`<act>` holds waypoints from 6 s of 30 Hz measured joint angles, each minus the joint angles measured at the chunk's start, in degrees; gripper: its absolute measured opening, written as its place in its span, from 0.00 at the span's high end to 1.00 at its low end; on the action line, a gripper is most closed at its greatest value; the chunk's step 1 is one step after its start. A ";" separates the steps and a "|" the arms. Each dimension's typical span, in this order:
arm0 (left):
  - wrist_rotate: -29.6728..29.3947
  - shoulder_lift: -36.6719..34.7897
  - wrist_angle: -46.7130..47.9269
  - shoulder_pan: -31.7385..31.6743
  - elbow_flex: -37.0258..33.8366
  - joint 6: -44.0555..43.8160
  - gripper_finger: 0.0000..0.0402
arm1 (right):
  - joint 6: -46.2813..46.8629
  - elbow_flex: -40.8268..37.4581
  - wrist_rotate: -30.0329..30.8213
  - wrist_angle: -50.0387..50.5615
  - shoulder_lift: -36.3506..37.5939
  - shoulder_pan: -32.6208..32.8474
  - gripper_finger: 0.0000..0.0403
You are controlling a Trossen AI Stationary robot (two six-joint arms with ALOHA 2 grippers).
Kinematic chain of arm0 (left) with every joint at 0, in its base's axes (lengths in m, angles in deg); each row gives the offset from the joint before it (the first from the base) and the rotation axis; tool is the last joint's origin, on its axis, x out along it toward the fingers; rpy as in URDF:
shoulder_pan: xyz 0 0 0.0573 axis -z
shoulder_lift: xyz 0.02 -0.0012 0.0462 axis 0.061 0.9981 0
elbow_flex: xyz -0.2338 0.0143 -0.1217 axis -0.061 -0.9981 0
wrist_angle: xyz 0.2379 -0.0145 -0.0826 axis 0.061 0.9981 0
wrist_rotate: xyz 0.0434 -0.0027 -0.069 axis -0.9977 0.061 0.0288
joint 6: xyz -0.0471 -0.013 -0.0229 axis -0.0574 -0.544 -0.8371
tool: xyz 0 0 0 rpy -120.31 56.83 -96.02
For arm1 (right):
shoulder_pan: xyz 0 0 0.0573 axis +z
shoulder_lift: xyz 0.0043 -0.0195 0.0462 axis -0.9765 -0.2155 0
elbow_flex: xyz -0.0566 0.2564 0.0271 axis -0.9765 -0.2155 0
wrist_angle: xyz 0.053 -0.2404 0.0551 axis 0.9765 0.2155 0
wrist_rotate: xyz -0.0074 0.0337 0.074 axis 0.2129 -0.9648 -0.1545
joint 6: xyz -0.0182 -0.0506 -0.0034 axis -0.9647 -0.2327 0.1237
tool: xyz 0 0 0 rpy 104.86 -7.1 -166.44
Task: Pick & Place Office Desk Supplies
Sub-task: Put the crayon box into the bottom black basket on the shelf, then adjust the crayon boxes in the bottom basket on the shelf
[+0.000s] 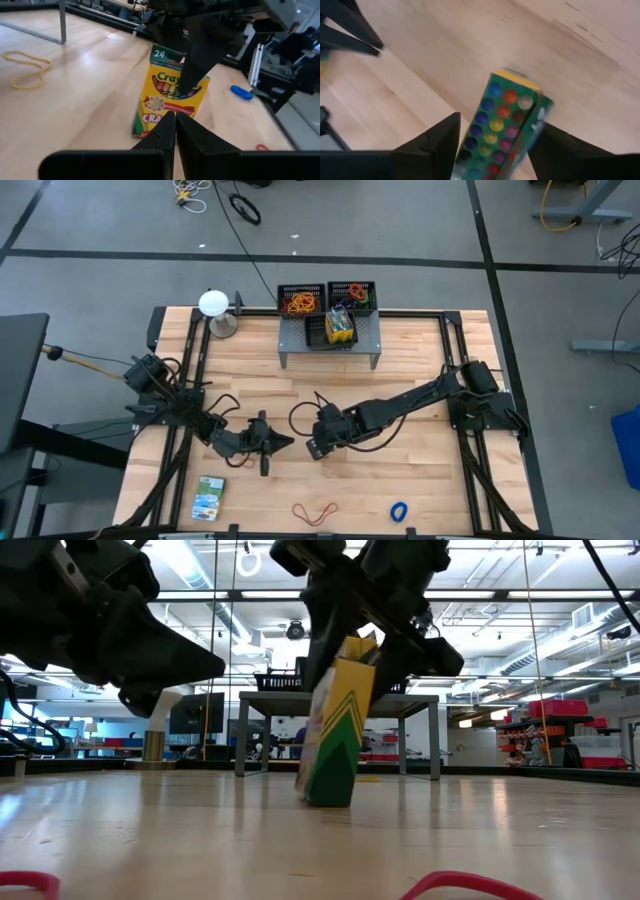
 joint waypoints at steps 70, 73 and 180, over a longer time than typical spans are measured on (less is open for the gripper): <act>-17.98 -0.11 0.50 6.46 0.00 7.26 0.95 | -32.82 40.88 5.29 32.94 -2.71 -34.17 0.79; -17.95 -0.11 0.55 6.46 0.00 7.16 0.95 | -33.08 40.88 5.91 32.58 -2.67 -34.17 0.79; 30.76 -10.67 77.55 -55.75 46.45 40.19 0.99 | -57.86 -21.59 -3.46 -19.91 30.80 -42.41 0.99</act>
